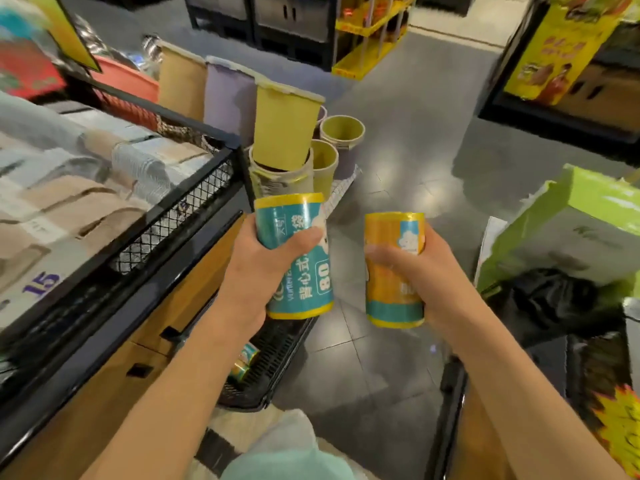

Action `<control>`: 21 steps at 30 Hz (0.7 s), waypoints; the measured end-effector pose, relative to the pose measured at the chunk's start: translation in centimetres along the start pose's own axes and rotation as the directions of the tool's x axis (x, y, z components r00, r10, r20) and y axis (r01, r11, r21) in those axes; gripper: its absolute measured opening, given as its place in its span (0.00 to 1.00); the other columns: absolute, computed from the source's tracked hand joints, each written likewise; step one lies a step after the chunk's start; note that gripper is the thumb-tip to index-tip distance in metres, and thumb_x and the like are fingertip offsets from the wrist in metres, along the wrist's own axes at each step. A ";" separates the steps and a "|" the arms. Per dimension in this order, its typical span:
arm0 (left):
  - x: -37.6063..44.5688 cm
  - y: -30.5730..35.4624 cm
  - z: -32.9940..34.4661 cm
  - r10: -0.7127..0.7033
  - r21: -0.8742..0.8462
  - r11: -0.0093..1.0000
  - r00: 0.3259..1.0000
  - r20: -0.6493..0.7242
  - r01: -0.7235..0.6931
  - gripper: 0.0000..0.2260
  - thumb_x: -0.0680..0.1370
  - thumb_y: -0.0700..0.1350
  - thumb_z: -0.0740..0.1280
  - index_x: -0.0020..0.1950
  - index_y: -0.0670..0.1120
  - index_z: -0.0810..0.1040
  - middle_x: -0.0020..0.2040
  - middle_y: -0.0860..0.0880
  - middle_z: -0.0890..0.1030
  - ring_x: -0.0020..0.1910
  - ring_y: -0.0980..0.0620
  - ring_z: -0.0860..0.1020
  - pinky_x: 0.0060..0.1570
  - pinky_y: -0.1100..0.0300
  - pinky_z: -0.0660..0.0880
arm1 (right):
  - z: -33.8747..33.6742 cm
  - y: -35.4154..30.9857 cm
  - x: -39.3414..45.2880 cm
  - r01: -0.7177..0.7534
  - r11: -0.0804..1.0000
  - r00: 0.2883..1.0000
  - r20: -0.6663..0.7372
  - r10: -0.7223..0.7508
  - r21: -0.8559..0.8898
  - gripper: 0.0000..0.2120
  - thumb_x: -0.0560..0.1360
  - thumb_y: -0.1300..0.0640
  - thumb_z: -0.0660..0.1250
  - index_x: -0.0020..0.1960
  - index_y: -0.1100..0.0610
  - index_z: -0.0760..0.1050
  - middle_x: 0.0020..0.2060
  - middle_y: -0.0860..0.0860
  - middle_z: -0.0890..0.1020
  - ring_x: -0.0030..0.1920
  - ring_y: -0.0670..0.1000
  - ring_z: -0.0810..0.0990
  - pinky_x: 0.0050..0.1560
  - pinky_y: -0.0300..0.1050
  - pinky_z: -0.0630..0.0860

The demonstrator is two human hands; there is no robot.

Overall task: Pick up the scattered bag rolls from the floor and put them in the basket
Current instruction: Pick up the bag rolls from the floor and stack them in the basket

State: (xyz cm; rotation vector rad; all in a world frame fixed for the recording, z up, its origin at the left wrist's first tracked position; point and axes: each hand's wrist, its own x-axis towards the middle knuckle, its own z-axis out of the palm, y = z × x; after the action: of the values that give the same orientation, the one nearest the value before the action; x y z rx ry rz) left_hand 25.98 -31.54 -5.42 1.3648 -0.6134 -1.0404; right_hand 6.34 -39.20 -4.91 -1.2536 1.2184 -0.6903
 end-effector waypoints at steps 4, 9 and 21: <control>3.7 -0.1 -2.2 -0.001 -0.040 0.999 0.986 -0.170 -0.006 0.36 0.56 0.55 0.80 0.61 0.44 0.75 0.50 0.47 0.86 0.47 0.46 0.86 0.48 0.45 0.82 | 3.0 -1.2 5.8 0.011 1.000 0.985 0.170 -0.007 -0.024 0.22 0.68 0.52 0.80 0.58 0.51 0.75 0.44 0.50 0.86 0.43 0.50 0.86 0.46 0.52 0.85; 7.4 -1.2 -5.5 -0.029 -0.113 0.994 0.934 -0.357 -0.012 0.33 0.58 0.52 0.82 0.59 0.46 0.76 0.50 0.47 0.86 0.48 0.45 0.86 0.49 0.45 0.81 | 7.7 -2.5 12.1 0.006 0.999 0.938 0.347 0.012 -0.050 0.23 0.68 0.48 0.80 0.59 0.50 0.76 0.45 0.49 0.86 0.46 0.51 0.86 0.47 0.51 0.83; 13.3 -10.8 -11.4 -0.226 -0.228 0.970 0.640 -0.734 0.081 0.30 0.59 0.56 0.81 0.57 0.49 0.77 0.52 0.47 0.85 0.49 0.44 0.85 0.52 0.38 0.81 | 19.6 4.5 26.5 -0.042 0.958 0.675 0.700 0.236 -0.283 0.26 0.65 0.52 0.78 0.61 0.54 0.75 0.48 0.52 0.86 0.46 0.49 0.86 0.46 0.48 0.82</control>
State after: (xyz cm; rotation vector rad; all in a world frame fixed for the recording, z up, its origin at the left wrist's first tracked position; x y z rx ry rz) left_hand 39.25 -36.39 -20.44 1.5516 0.2351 -0.5303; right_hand 31.09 -55.90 -19.59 -1.4220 0.7097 0.1198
